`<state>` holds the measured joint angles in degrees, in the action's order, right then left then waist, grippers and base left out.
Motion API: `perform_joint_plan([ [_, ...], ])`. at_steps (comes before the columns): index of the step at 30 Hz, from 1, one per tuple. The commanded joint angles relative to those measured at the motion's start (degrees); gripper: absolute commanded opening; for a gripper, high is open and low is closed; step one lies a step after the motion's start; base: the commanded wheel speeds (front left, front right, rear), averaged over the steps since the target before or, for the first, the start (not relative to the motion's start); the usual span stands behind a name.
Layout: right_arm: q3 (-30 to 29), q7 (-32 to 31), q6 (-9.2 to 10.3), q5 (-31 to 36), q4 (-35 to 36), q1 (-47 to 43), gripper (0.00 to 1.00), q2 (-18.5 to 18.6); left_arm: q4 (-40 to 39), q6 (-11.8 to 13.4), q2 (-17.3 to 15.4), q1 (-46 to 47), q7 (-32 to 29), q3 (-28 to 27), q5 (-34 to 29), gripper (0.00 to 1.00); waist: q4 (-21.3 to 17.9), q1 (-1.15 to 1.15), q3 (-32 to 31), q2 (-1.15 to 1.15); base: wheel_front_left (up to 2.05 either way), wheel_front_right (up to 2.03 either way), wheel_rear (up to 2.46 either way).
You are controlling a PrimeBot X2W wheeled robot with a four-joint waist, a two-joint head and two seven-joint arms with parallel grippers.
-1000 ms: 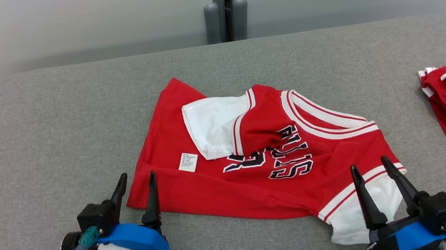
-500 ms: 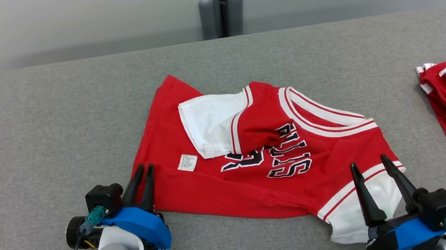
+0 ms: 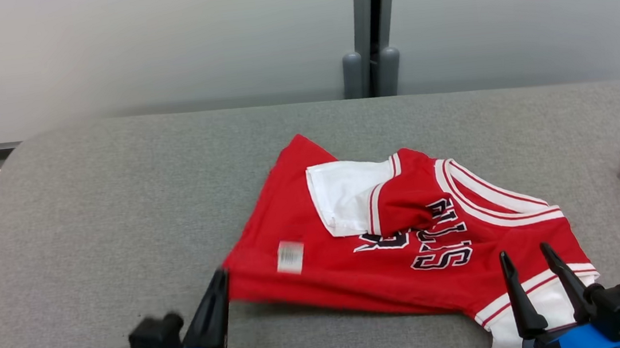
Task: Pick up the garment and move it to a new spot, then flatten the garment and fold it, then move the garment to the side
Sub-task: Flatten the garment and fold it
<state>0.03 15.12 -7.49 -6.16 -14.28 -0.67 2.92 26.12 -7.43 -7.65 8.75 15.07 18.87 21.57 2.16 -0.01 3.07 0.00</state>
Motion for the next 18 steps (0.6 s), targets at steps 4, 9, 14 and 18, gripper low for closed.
perform_joint_plan([
  [4,0.18,0.02,0.0,-0.54,-0.4,-0.95,1.0,0.0,1.7,-0.08,-0.52,-5.8,0.13,-2.32,-0.86,1.0,0.53,0.01,-0.85,0.0,0.0,0.0,0.0],
  [9,-0.07,0.02,0.0,-0.55,-0.23,-0.73,1.0,0.0,3.83,0.2,0.31,-9.58,0.14,-6.75,-2.37,1.0,0.24,0.01,-0.99,0.0,0.0,0.0,0.0],
  [14,-0.76,0.02,0.0,-0.32,-0.33,-0.74,1.0,0.0,2.63,0.4,2.04,-8.53,0.14,-10.1,-5.07,1.0,-0.66,0.01,-1.07,0.0,0.0,0.0,0.0],
  [18,-0.55,0.02,0.0,-0.52,-0.61,-0.55,1.0,0.0,2.54,0.28,3.29,-7.29,0.13,-11.41,-6.73,1.0,-1.67,0.01,-1.4,0.0,0.0,0.0,0.0],
])
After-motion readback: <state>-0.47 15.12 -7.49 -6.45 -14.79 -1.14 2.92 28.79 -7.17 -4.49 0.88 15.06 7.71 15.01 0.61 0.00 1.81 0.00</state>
